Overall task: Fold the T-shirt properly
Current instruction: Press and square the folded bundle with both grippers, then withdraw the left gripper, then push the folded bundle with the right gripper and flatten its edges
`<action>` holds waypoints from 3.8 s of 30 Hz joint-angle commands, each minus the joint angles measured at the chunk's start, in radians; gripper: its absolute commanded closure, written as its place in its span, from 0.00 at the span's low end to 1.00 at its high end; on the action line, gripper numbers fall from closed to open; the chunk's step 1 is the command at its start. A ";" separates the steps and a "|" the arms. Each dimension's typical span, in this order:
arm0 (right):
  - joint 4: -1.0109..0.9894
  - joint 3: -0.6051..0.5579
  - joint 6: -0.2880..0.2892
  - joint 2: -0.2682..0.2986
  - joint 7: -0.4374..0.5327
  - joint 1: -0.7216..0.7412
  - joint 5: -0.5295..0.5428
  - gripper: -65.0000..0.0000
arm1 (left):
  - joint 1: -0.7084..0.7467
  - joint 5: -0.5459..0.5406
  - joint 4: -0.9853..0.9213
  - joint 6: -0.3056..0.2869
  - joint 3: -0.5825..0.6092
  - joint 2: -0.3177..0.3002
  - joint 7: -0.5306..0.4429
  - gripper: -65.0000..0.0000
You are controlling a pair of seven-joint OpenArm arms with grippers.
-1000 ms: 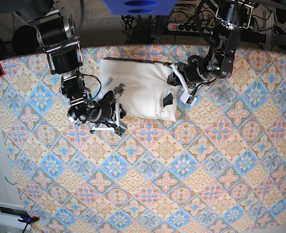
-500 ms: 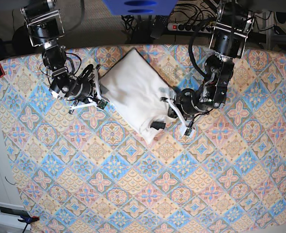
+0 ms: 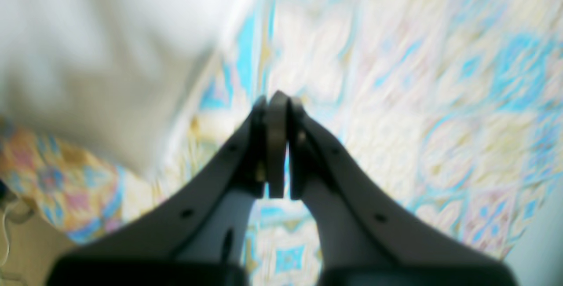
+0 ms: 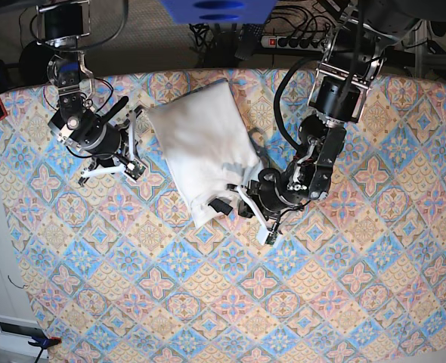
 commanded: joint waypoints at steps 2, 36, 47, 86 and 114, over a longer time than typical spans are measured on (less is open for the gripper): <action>0.058 -0.012 -0.002 -0.013 0.001 -0.023 0.004 1.00 | 0.001 -0.013 0.088 0.015 -0.015 -0.039 -0.013 0.99; -0.535 -0.346 -0.002 -0.373 0.080 0.315 0.006 1.00 | 0.722 -0.186 0.755 0.036 -0.656 -0.117 0.064 1.00; -0.814 -0.247 -0.002 -0.373 0.234 0.379 0.006 1.00 | 0.734 -0.194 0.755 0.036 -0.656 -0.117 0.062 1.00; -0.674 -0.018 -0.002 -0.143 0.202 0.380 0.004 1.00 | 0.727 -0.189 0.754 0.036 -0.656 -0.117 0.062 1.00; -0.447 -0.015 -0.002 -0.109 0.163 0.090 0.006 1.00 | 0.693 -0.188 0.749 0.036 -0.650 -0.117 0.064 1.00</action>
